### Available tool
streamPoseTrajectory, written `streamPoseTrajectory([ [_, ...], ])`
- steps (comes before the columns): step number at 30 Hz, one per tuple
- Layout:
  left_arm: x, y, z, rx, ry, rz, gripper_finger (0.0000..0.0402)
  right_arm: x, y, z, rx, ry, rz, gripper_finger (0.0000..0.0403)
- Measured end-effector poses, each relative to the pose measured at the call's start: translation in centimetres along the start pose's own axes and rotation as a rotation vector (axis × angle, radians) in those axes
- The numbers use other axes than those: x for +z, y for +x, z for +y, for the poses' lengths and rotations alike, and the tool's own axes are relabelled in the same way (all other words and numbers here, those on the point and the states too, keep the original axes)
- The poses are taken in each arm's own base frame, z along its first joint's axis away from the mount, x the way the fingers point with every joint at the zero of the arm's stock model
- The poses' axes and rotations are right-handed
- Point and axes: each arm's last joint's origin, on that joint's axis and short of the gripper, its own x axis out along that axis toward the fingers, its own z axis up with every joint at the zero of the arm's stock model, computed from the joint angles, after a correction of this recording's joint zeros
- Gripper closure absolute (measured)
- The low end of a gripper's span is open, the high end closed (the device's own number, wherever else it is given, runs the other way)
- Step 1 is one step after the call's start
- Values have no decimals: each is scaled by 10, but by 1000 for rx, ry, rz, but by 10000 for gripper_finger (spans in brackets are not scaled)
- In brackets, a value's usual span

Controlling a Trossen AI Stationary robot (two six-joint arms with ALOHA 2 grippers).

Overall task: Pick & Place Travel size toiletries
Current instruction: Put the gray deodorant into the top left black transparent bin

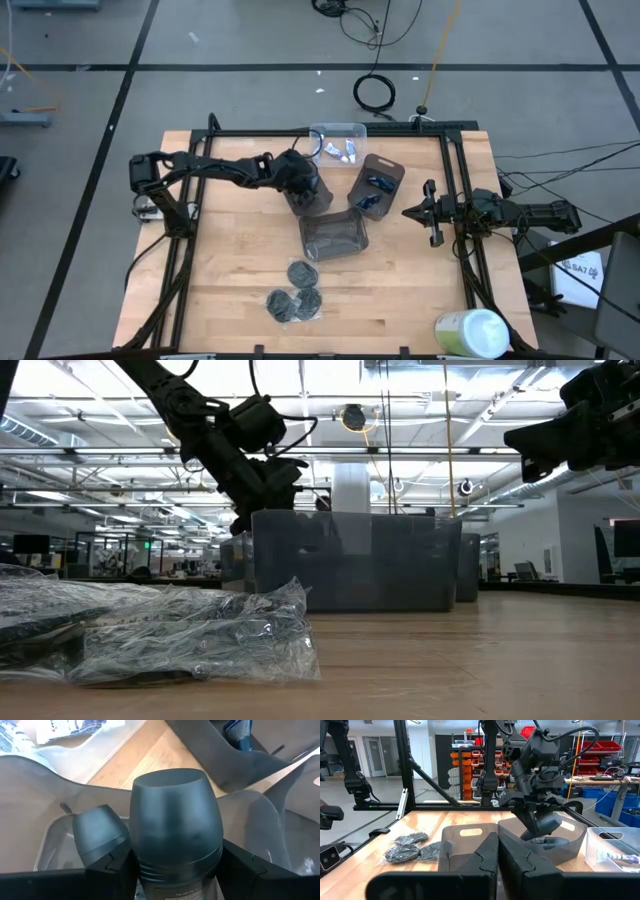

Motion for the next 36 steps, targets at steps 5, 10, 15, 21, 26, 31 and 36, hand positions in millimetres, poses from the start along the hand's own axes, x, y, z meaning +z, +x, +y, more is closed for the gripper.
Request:
streamPoseTrajectory([
  [5, 0, 0, -1, -23, -15, 7, 179, 0, 0, 0, 0, 0, 1, 398],
  [10, -2, 0, -3, -27, -8, 16, 165, 0, 0, 0, 0, 0, 0, 398],
  [15, -3, 0, -7, -36, 16, 19, 180, 0, 0, 0, 0, 0, 0, 399],
  [21, -3, 0, -8, -38, 18, 19, 179, 0, 0, 0, 0, 0, 0, 399],
  [26, -2, -1, -8, -52, -17, 19, 161, 0, 0, 0, 0, 0, 0, 399],
  [31, 3, -11, -5, -88, -90, 10, 135, 0, 0, 0, 0, 0, 0, 399],
  [36, 4, -21, -3, -70, -104, 22, 101, 0, 0, 0, 0, 0, 1, 399],
])
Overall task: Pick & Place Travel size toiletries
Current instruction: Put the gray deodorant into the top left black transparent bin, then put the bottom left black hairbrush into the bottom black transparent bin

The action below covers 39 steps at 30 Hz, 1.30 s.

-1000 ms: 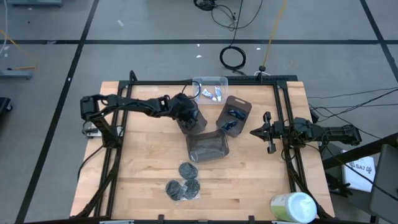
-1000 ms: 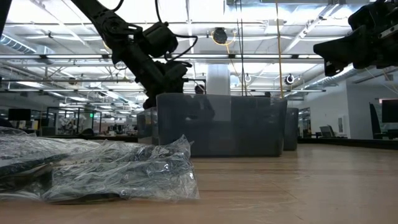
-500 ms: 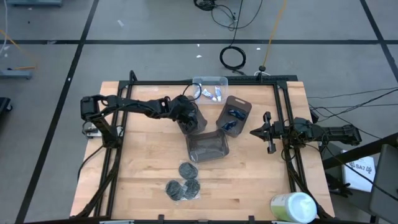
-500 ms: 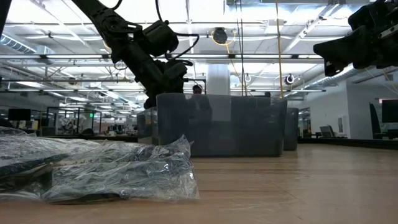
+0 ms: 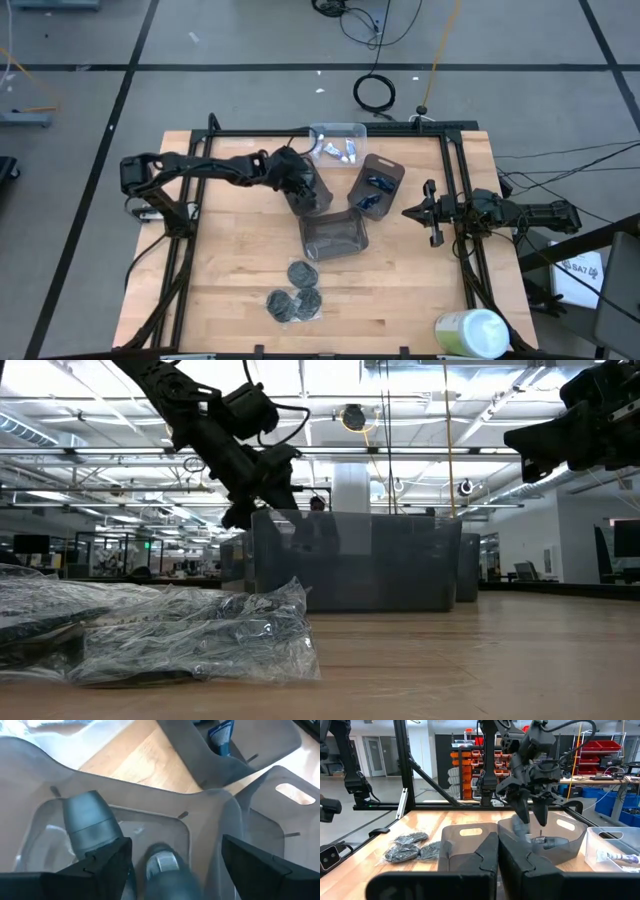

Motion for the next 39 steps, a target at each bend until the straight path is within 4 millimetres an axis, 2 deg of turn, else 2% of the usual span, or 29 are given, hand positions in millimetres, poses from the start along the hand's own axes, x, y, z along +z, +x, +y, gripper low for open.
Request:
streamPoseTrajectory([
  [6, 7, -19, -4, 41, 19, -73, 78, 0, 0, 0, 1, 0, 0, 399],
  [12, 15, -44, -12, 25, 37, -157, 75, 0, 0, 0, 0, 0, 0, 399],
  [19, 8, -70, -40, -80, 71, -169, 75, 0, 0, 0, 0, 0, 0, 399],
  [28, -32, -80, -102, -254, 143, -44, 75, 0, 0, 0, 0, 0, 0, 399],
  [39, -100, -92, -150, -206, -64, 211, 76, 0, 0, 0, 0, 0, 0, 399],
])
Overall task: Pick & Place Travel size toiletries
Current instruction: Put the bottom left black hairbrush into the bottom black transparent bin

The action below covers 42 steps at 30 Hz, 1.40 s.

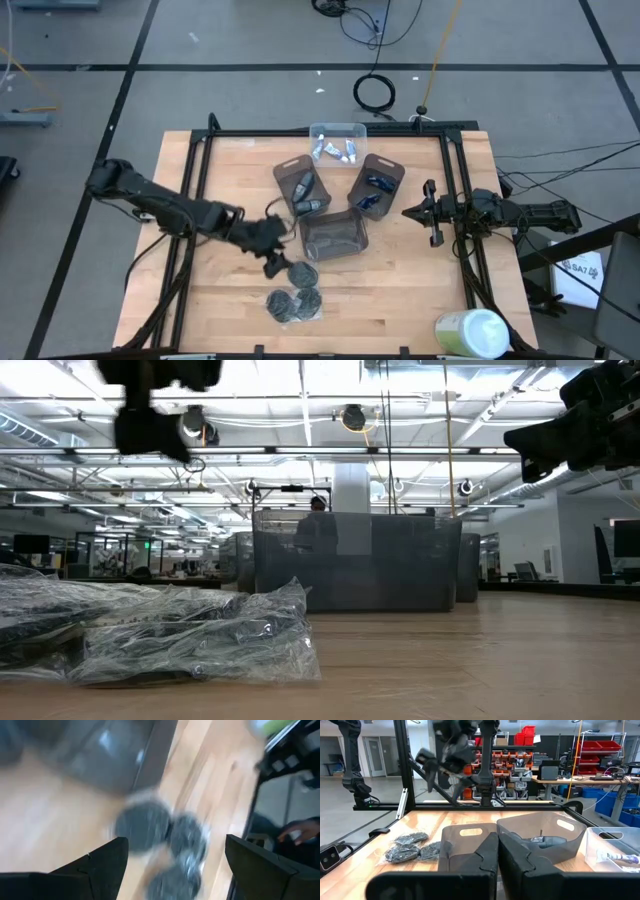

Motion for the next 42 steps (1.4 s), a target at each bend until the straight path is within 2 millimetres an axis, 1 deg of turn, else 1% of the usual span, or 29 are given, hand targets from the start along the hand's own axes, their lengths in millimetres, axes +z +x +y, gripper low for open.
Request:
streamPoseTrajectory([
  [3, -22, 6, -6, 59, -33, 66, 76, 0, 0, 0, 0, 0, 0, 399],
  [6, -41, 17, -9, 122, -60, 129, 76, 0, 0, 0, 0, 0, 0, 399],
  [9, -54, 31, -12, 153, -80, 164, 76, 0, 0, 0, 0, 0, -1, 399],
  [12, -62, 43, -11, 179, -82, 231, 76, 0, 0, 0, 0, 0, 0, 399],
  [16, -64, 57, -1, 219, -121, 329, 76, 0, 0, 0, 0, 0, 0, 398],
  [21, -61, 68, 5, 195, -207, 453, 76, 0, 0, 0, 0, 0, 0, 399],
  [24, -61, 72, 5, 173, -268, 499, 76, 0, 0, 0, 0, 0, -1, 399],
  [30, -59, 80, -2, 91, -280, 457, 76, 0, 0, 0, 0, 0, 0, 399],
  [35, -64, 90, 0, 115, -301, 475, 76, 0, 0, 0, 0, 0, -3, 399],
  [42, -66, 97, 3, 138, -308, 483, 76, 0, 0, 0, 0, 0, -1, 399],
])
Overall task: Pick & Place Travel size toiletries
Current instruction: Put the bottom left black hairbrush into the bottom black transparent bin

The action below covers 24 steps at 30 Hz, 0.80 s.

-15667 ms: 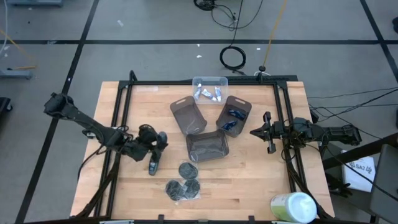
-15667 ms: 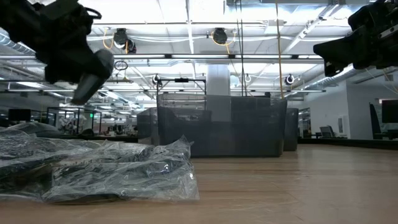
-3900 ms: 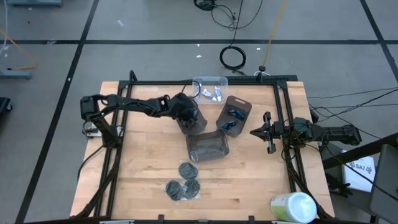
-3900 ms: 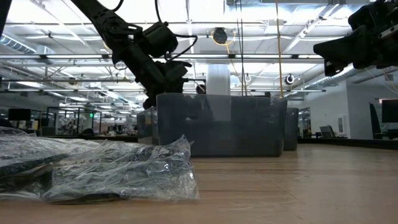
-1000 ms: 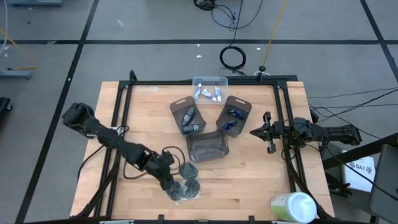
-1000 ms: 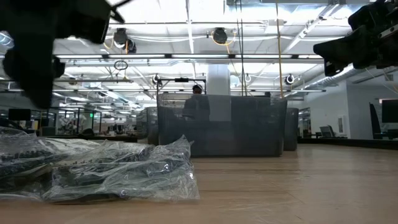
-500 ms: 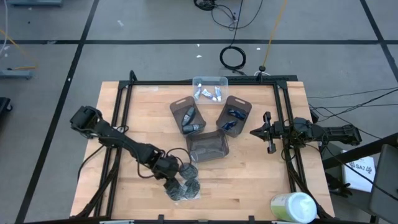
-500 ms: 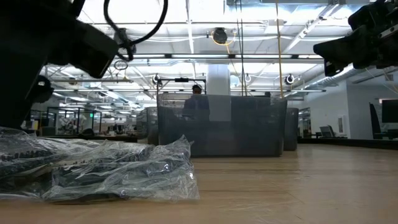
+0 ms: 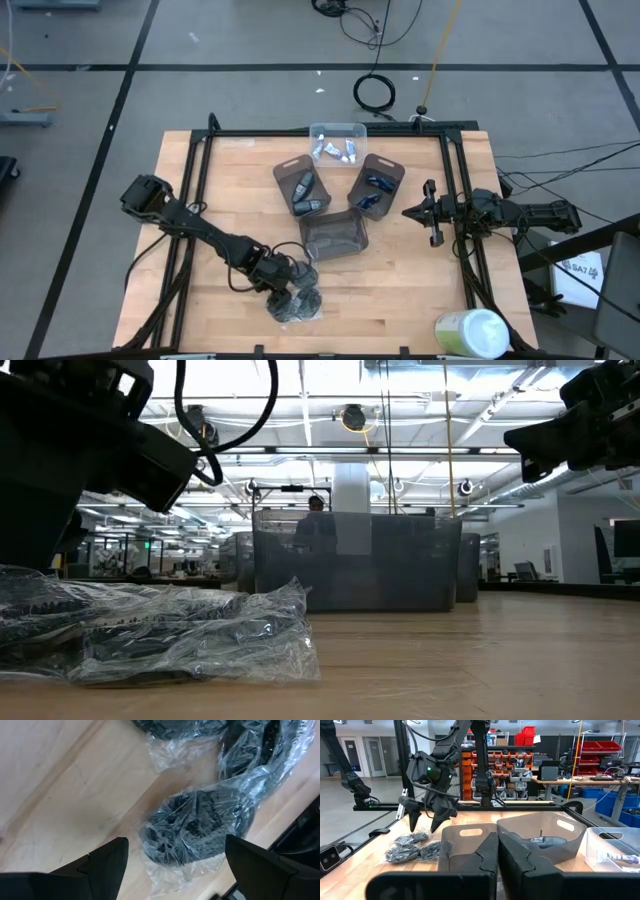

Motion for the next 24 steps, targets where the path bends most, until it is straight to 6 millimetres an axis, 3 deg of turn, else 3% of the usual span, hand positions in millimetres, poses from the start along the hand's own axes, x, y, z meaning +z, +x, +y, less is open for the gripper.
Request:
streamPoseTrajectory([
  [5, -1, 3, 0, 6, 2, 16, 92, 0, 0, 0, 0, 0, 0, 399],
  [24, -1, 3, -1, -9, 6, 18, 249, 0, 0, 0, 0, 0, 1, 399],
])
